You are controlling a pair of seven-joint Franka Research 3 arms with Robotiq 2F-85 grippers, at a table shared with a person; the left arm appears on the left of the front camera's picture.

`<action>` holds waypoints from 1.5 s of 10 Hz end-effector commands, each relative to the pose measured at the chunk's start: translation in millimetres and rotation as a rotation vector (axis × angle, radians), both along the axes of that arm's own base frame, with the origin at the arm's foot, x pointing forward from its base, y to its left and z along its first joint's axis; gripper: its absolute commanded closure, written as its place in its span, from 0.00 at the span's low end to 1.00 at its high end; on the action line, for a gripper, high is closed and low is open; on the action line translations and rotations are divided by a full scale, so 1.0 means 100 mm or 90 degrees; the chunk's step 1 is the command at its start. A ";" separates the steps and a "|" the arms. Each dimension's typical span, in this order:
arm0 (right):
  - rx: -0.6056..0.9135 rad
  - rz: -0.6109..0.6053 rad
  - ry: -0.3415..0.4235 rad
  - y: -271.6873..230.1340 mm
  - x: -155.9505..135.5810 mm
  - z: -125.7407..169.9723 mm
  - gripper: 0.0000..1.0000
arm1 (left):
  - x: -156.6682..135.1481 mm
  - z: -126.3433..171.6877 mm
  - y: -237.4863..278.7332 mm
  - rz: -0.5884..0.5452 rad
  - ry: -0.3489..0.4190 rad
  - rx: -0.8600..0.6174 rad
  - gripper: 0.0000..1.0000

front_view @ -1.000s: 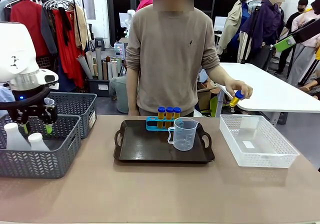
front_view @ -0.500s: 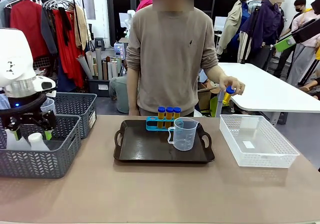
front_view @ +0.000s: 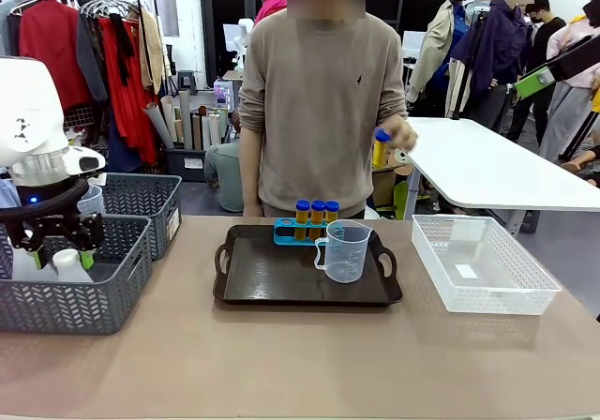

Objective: Prepare the laboratory tools.
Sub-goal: Pick up one Small flask and place it on the Handle tray.

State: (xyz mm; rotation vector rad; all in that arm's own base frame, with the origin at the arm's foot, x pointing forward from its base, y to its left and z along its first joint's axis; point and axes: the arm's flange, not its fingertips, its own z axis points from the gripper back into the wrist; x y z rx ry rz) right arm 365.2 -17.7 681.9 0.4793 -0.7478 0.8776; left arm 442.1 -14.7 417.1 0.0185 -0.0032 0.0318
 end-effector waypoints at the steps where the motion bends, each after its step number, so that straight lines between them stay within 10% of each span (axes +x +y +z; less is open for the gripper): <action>1: 0.015 0.012 -0.010 0.01 0.00 0.01 0.00 | -0.01 0.00 0.00 0.002 0.002 -0.018 0.80; 2: 0.015 0.012 -0.010 0.01 0.00 0.01 0.00 | -0.01 -0.01 0.01 0.003 0.003 -0.018 1.00; 8: 0.015 0.012 -0.010 0.01 0.00 0.01 0.00 | 0.12 0.35 -0.10 -0.037 -0.020 -0.002 1.00; 15: 0.015 0.012 -0.010 0.01 0.00 0.01 0.00 | 0.34 2.70 -1.10 -0.233 -0.059 0.078 1.00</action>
